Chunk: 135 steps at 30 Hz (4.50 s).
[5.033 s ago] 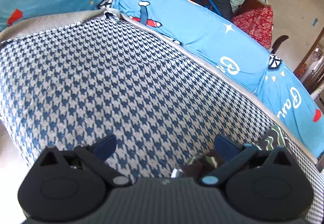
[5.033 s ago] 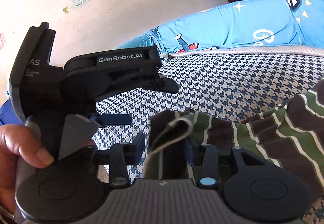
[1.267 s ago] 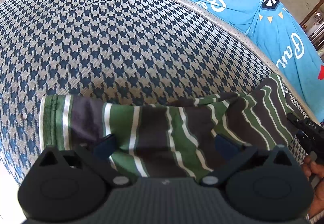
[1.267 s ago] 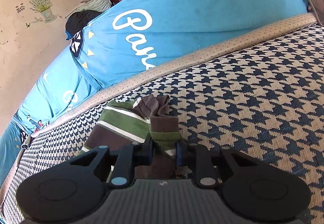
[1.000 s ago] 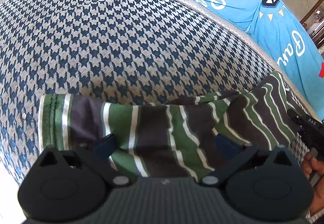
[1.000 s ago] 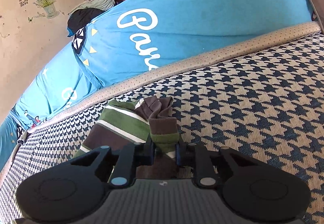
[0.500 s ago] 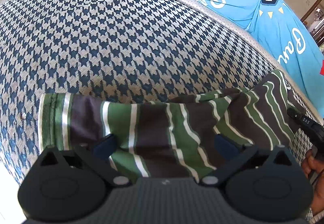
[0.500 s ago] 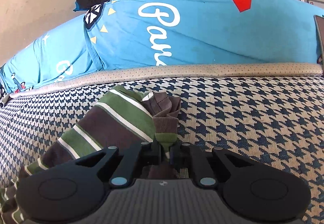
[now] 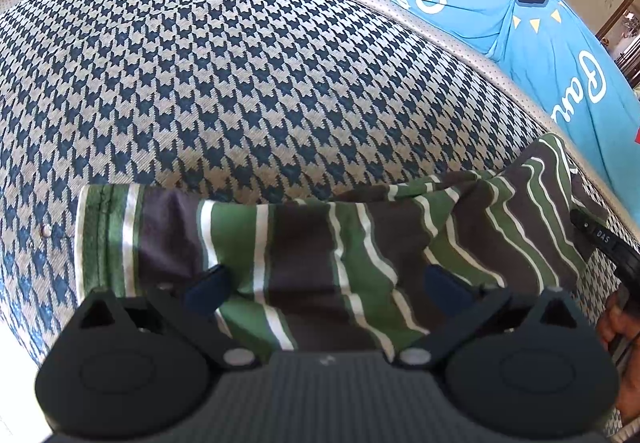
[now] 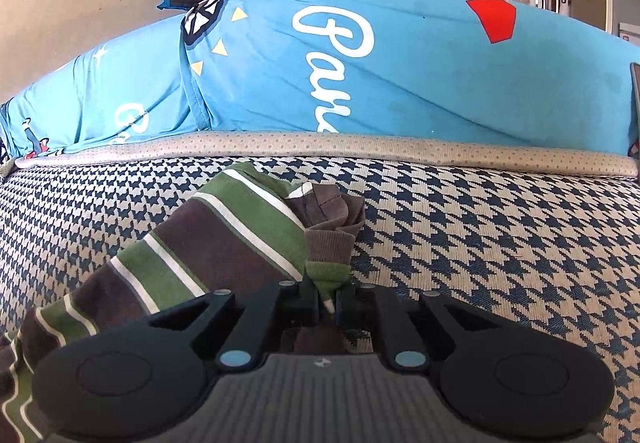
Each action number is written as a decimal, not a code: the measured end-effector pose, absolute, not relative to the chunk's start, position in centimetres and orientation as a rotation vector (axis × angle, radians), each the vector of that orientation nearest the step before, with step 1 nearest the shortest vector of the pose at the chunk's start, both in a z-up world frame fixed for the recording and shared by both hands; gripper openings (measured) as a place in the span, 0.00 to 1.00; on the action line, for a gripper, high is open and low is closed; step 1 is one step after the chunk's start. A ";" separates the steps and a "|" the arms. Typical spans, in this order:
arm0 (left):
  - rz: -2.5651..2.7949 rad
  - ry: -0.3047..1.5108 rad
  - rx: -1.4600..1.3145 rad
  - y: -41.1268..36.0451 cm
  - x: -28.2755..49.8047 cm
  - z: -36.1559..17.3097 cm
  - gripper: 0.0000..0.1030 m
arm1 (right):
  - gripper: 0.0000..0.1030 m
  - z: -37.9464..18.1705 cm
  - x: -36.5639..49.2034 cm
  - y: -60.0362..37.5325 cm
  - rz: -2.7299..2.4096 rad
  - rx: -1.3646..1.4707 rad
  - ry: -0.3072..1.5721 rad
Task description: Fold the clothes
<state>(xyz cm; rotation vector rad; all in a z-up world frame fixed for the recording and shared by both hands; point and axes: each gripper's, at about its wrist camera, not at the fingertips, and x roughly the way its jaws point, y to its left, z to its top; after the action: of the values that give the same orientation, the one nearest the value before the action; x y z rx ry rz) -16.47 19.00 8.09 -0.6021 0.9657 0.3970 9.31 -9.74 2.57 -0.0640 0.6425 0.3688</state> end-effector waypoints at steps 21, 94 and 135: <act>0.404 0.974 -0.531 16.9 -14.7 7.0 1.00 | 0.04 5.1 5.9 -10.9 0.289 -0.204 0.584; 0.279 0.977 -0.520 12.9 -10.9 4.8 1.00 | 0.15 3.4 6.1 -21.6 0.534 -0.298 0.679; 0.392 1.020 -0.469 12.7 -7.5 3.7 1.00 | 0.89 6.4 -2.2 -11.5 0.385 -0.041 0.780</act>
<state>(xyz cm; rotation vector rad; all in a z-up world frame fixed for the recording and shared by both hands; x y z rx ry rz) -7.49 12.72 3.75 -0.4691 1.0202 0.3921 -2.17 -11.46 6.36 -0.0412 0.7800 0.3852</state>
